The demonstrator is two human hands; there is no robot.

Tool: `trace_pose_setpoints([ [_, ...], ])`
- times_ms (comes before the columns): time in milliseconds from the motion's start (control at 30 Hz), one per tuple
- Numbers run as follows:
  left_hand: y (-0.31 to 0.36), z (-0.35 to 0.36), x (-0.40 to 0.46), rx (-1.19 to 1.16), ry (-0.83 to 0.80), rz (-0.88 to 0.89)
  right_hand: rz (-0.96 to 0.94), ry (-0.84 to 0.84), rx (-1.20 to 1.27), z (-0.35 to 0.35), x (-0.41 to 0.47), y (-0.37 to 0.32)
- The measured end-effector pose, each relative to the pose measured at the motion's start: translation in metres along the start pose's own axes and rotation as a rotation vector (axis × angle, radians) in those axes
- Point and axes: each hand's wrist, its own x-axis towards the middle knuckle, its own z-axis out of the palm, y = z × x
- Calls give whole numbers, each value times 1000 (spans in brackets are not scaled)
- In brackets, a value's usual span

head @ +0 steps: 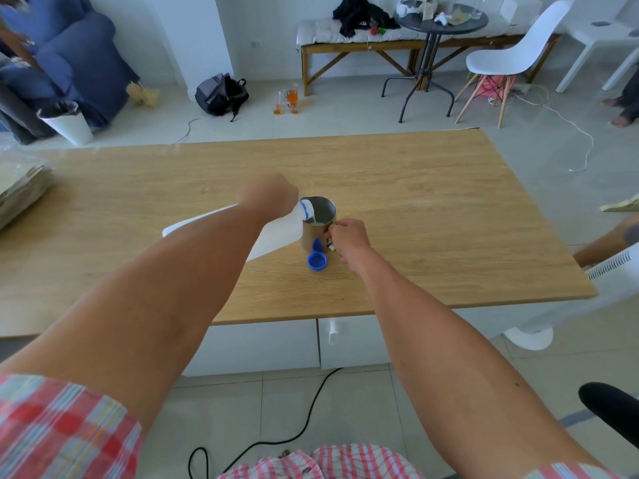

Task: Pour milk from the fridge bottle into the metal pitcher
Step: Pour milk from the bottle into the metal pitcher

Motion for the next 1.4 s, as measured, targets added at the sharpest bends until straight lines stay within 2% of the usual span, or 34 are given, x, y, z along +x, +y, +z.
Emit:
trace_pose_setpoints([
  [1400,4,-3,-3,27,-15,-1,-10,-2,-19,-1,-5,-4],
])
